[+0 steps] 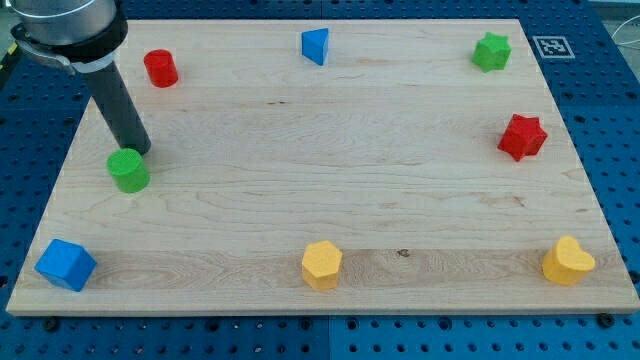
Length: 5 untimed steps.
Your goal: Move the green circle to the right side of the blue cube
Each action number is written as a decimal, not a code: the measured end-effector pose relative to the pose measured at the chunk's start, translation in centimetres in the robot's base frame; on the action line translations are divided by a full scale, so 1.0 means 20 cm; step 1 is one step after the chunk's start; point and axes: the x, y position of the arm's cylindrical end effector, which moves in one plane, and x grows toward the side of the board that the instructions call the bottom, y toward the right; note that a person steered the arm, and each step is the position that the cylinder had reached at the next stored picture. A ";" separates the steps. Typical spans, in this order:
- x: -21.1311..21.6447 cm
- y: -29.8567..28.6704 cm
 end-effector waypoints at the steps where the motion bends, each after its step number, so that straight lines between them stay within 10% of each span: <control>1: 0.06 0.00; 5: 0.49 0.01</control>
